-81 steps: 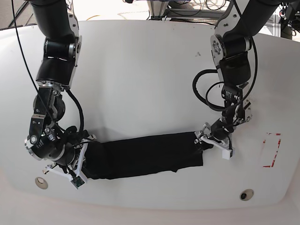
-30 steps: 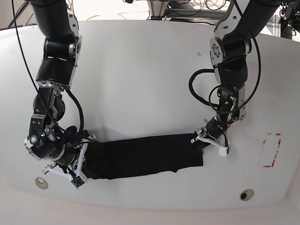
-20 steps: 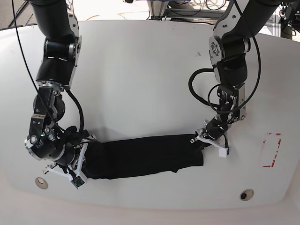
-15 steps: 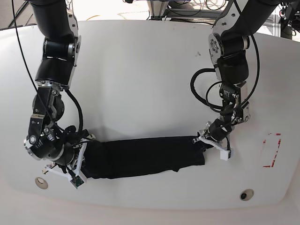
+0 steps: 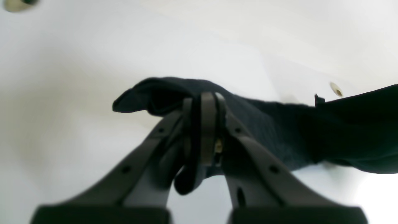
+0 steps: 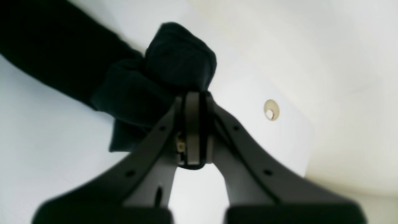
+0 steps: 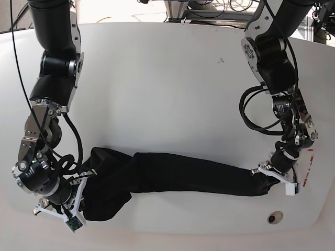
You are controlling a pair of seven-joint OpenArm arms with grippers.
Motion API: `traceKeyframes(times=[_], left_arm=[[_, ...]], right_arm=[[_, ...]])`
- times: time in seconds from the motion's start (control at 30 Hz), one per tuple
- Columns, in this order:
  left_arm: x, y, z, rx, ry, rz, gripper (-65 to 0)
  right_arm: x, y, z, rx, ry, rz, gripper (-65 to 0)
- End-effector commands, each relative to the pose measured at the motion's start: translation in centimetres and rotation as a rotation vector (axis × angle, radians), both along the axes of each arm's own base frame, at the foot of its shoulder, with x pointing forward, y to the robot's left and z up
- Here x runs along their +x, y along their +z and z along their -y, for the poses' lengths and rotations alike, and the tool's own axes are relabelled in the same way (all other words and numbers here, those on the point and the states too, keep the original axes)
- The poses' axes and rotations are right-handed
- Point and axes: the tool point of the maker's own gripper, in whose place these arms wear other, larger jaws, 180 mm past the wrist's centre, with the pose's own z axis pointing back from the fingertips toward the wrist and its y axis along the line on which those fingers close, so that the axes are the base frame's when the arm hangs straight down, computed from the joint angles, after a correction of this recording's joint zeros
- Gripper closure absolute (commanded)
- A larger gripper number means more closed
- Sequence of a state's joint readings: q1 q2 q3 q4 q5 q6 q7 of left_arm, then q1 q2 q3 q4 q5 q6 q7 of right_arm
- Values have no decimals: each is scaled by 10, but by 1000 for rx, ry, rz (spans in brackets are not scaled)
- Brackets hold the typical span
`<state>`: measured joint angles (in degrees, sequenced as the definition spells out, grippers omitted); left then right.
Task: Layout the t-shirt on the table in an organized manner, then fold the t-shirt properly
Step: 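Lift the shirt strip with both grippers and swing it across the table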
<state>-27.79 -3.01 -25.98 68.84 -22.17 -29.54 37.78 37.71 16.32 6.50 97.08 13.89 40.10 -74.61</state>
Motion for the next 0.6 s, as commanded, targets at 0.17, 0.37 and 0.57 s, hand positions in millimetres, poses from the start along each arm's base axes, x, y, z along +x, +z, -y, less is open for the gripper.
traceKeyframes(times=[0.17,0.37,0.57], left_arm=[[6,95,-43,79,76,202,-3],[6,141,-70,106,131,266,-3],[3,188,-98,141,183,334,-3]], right_arm=[[17,60,15,-14,-23,126,0],[24,78,31,-26,-51,144,0],[35,100,39,-8,-66,164,0]])
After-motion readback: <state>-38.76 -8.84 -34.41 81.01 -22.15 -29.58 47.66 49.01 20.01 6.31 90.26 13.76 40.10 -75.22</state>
